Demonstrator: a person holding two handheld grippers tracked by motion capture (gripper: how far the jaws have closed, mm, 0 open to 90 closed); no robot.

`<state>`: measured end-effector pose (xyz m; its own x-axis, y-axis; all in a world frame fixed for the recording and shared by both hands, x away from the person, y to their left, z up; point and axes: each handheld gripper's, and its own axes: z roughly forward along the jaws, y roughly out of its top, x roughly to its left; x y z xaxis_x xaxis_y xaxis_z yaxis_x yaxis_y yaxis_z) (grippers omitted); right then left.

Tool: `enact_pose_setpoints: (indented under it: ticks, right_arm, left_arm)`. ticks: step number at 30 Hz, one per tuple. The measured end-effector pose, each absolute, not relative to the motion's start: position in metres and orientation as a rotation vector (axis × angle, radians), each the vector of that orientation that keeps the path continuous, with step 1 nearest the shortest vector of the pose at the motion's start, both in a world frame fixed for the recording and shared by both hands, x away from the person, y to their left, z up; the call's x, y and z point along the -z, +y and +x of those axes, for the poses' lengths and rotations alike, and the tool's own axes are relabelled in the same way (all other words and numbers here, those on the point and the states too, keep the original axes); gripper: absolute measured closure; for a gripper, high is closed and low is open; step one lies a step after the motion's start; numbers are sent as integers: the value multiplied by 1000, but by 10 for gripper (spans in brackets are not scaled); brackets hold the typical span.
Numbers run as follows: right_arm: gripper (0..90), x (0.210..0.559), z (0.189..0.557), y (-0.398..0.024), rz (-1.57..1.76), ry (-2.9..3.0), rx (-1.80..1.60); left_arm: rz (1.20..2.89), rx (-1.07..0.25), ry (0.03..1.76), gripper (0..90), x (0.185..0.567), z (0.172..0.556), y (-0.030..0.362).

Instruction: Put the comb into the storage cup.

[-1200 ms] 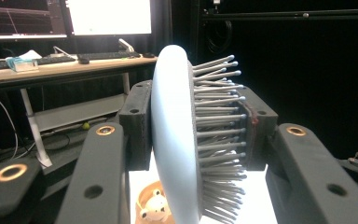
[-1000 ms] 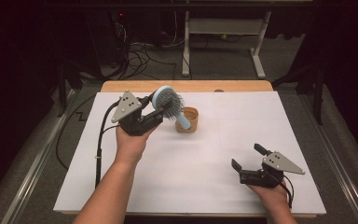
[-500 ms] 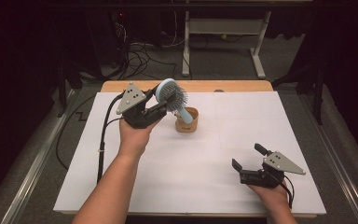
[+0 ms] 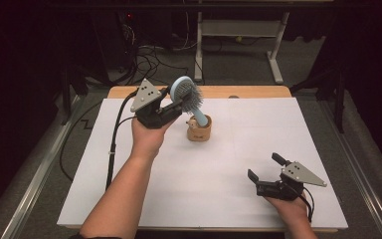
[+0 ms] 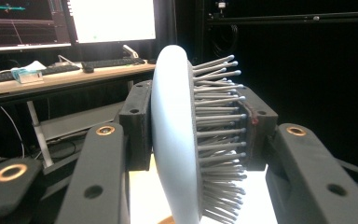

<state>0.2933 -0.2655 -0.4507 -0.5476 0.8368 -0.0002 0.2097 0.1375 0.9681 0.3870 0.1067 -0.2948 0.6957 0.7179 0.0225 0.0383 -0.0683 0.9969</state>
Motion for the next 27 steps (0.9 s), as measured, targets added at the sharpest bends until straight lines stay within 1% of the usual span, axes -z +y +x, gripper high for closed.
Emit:
enact_pose_setpoints:
  ticks: [7,27]
  right_arm:
    - [1,450,293,-266,999,1852,-1438]
    - [1,450,294,-268,1009,1844,-1447]
  left_arm:
    - [1573,-632,649,557,295,396,100]
    - [1622,-613,711,557,311,418,93]
